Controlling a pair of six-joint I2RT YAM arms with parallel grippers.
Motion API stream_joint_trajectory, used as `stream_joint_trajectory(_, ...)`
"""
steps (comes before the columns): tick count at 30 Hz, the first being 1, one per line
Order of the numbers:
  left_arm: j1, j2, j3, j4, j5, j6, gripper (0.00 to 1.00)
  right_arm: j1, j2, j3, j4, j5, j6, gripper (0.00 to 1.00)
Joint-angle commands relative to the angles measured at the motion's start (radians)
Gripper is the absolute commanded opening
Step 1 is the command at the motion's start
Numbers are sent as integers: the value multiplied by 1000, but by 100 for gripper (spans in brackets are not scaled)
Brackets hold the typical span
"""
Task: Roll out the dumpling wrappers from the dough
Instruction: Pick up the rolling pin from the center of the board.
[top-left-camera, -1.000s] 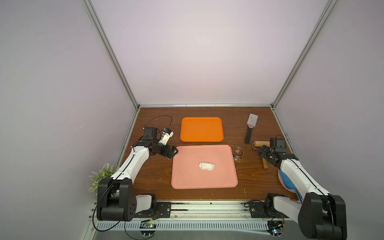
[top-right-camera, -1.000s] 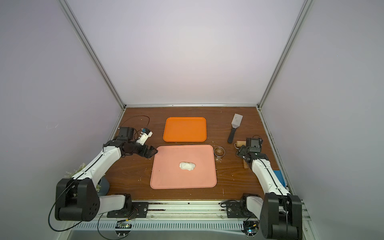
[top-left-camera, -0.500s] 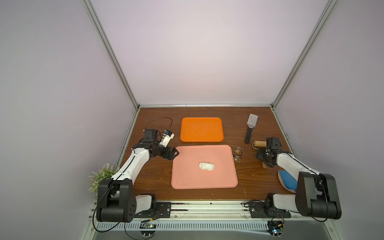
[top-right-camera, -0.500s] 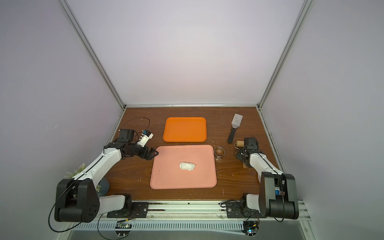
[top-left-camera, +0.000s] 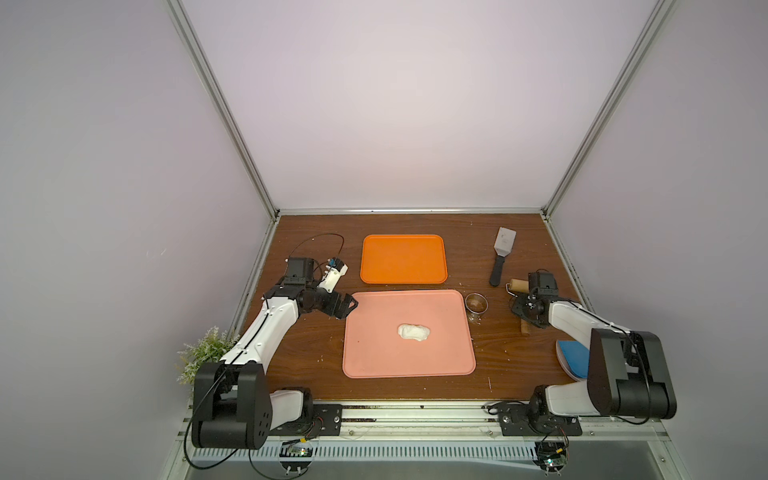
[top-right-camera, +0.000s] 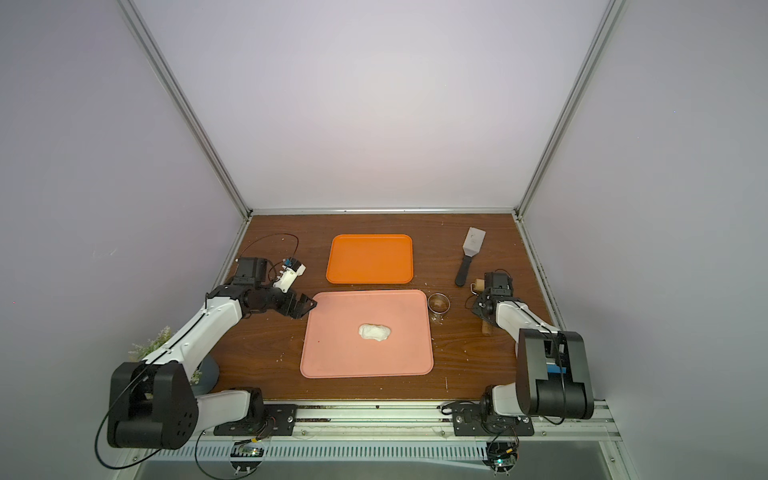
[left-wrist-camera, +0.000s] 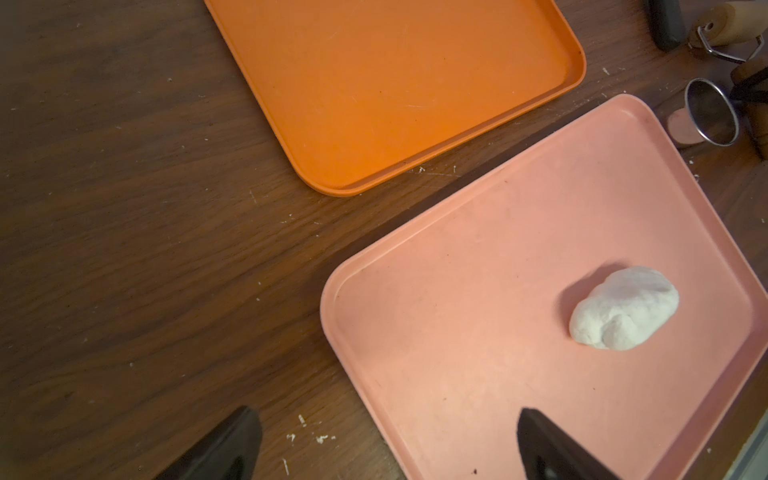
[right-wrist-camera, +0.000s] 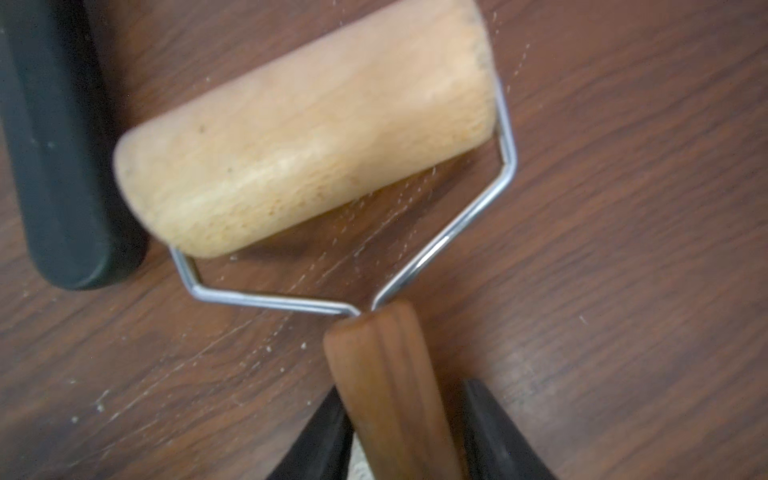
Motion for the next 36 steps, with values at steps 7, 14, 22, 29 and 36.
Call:
stream_joint_trajectory(7, -5, -12, 2, 0, 2, 4, 100, 6, -46, -35, -24, -49, -36, 19)
stream_joint_trajectory(14, -5, 5, 0, 0, -8, 3, 100, 7, -75, -32, -19, -66, -52, 0)
stream_joint_trajectory(22, -5, 0, -2, 1, -13, 5, 100, 9, -207, -44, -11, -59, -36, 0)
stream_joint_trajectory(29, -5, 2, -3, 3, -17, 2, 100, 10, -341, -81, 2, -27, -26, 0)
stream_joint_trajectory(36, -5, 0, -4, 6, -18, -2, 100, 12, -453, -113, 33, -48, -40, 0)
